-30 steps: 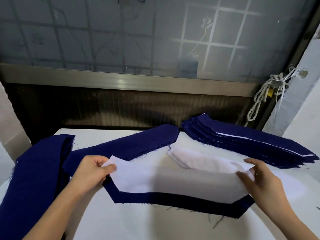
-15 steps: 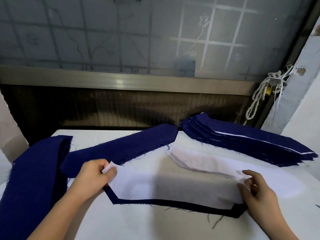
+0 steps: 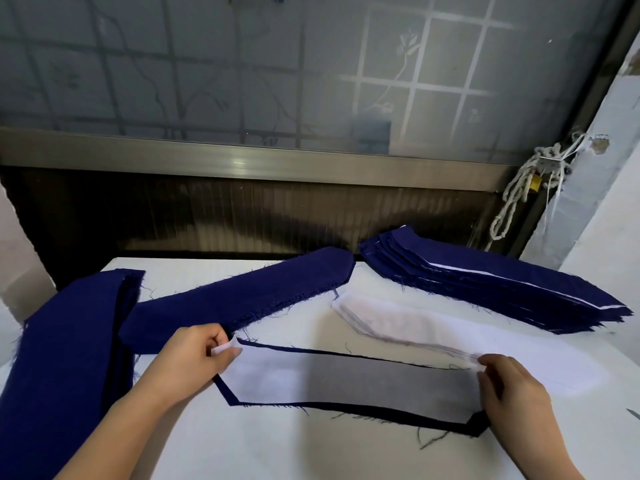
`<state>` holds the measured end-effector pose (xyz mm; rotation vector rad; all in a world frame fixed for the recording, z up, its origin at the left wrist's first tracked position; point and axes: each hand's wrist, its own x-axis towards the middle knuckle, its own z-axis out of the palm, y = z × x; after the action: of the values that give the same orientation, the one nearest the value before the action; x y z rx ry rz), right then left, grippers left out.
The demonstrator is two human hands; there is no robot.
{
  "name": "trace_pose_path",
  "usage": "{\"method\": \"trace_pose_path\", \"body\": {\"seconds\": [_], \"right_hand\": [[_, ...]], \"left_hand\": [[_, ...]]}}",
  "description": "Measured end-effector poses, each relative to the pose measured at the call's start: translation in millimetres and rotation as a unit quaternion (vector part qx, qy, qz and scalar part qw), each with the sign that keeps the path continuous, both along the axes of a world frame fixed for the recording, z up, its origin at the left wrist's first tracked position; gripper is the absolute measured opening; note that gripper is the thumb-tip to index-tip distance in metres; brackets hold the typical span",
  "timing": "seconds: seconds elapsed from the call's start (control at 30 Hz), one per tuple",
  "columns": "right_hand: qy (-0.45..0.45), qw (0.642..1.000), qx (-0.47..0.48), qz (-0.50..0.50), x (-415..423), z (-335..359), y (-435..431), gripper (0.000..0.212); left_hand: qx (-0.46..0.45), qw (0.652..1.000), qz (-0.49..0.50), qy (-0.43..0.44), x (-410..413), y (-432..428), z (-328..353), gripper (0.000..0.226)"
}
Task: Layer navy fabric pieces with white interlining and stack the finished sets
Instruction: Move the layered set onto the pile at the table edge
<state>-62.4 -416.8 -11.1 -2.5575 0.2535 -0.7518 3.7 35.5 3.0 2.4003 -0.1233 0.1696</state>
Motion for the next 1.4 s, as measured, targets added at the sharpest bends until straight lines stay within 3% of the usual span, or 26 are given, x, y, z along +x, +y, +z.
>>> {"method": "trace_pose_path", "body": {"seconds": [0.07,0.13,0.27,0.67,0.83,1.27,1.4], "right_hand": [[0.003,1.0,0.009,-0.009,1,0,-1,0.021],[0.001,0.997,0.081,-0.002,-1,3,-1,0.024],[0.019,0.983,0.174,0.059,-3,7,-1,0.044],[0.008,0.998,0.054,0.031,3,-4,-4,0.047],[-0.032,0.997,0.056,0.034,1,-7,-6,0.044],[-0.012,0.999,-0.028,0.009,5,-11,-5,0.034],[-0.021,0.999,-0.031,-0.002,6,-11,-5,0.035]], "left_hand": [[0.008,1.0,0.004,-0.007,-1,-4,0,0.032],[0.026,1.0,0.01,-0.012,-1,-7,0,0.03],[0.035,0.999,0.021,-0.005,0,-7,0,0.029],[0.045,0.999,0.018,-0.015,-4,-13,1,0.03],[0.012,1.0,0.009,-0.006,-3,-10,4,0.029],[0.119,0.993,0.028,-0.007,-5,-12,4,0.022],[0.083,0.996,0.03,-0.006,-3,-11,3,0.022]]}}
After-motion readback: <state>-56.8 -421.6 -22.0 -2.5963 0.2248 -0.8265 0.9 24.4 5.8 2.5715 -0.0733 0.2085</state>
